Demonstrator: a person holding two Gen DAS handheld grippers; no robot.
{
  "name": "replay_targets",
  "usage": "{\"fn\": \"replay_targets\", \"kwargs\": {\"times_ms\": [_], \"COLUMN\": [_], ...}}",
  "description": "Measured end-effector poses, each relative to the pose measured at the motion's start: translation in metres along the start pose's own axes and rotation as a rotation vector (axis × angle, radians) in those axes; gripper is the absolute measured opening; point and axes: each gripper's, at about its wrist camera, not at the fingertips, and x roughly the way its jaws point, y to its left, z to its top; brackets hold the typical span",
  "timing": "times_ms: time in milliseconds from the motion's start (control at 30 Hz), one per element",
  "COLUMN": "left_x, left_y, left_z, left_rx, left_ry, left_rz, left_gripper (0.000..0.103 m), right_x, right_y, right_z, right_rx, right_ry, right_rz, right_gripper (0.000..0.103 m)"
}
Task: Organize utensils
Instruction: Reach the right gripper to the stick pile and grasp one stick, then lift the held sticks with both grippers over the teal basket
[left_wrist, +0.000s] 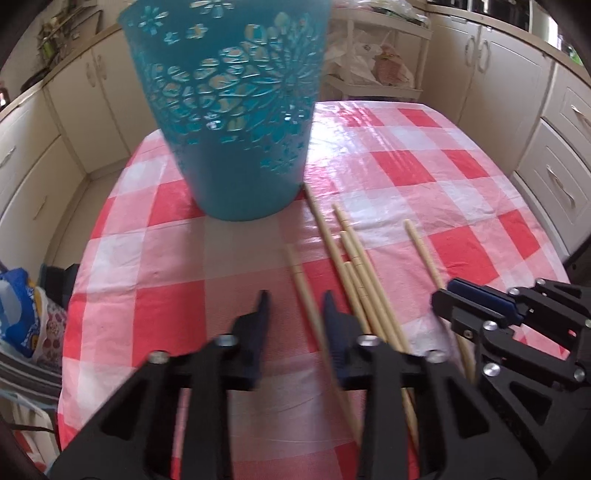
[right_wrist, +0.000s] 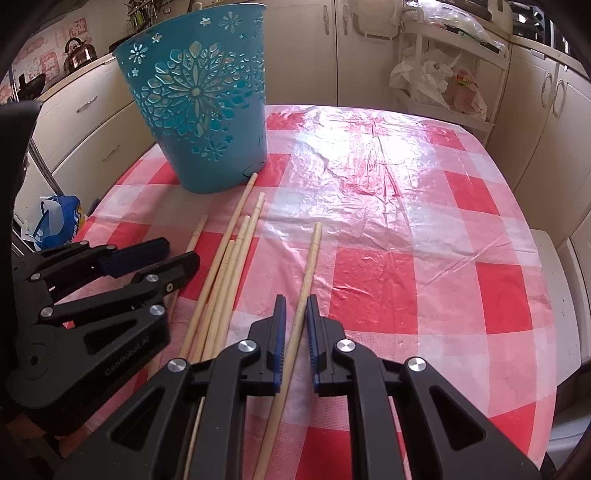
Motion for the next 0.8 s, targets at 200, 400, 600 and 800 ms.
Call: {"fn": "replay_targets", "kwargs": {"times_ms": [200, 400, 600, 800], "left_x": [-0.003, -0.003, -0.003, -0.026], "left_y": [0.013, 0.013, 0.007, 0.009], "left_z": [-0.003, -0.004, -0.004, -0.007], "left_rx": [-0.032, -0.013, 0.038, 0.036], "left_ry": [0.033, 0.052, 0.037, -0.024], "left_rz": [-0.082, -0.06, -0.03, -0.01], "left_gripper": [0.005, 0.007, 0.005, 0.005], "right_x": [-0.005, 0.001, 0.001, -0.021], "right_y": [-0.001, 0.006, 0.004, -0.012], "right_z": [0.001, 0.004, 0.001, -0.004], "right_rx": [0.009, -0.03, -0.013, 0.14], "right_ry": [0.013, 0.047, 0.044, -0.031], "right_rz": [0.036, 0.024, 0.029, 0.125], "right_gripper": [0.006, 0.008, 0.006, 0.006]}}
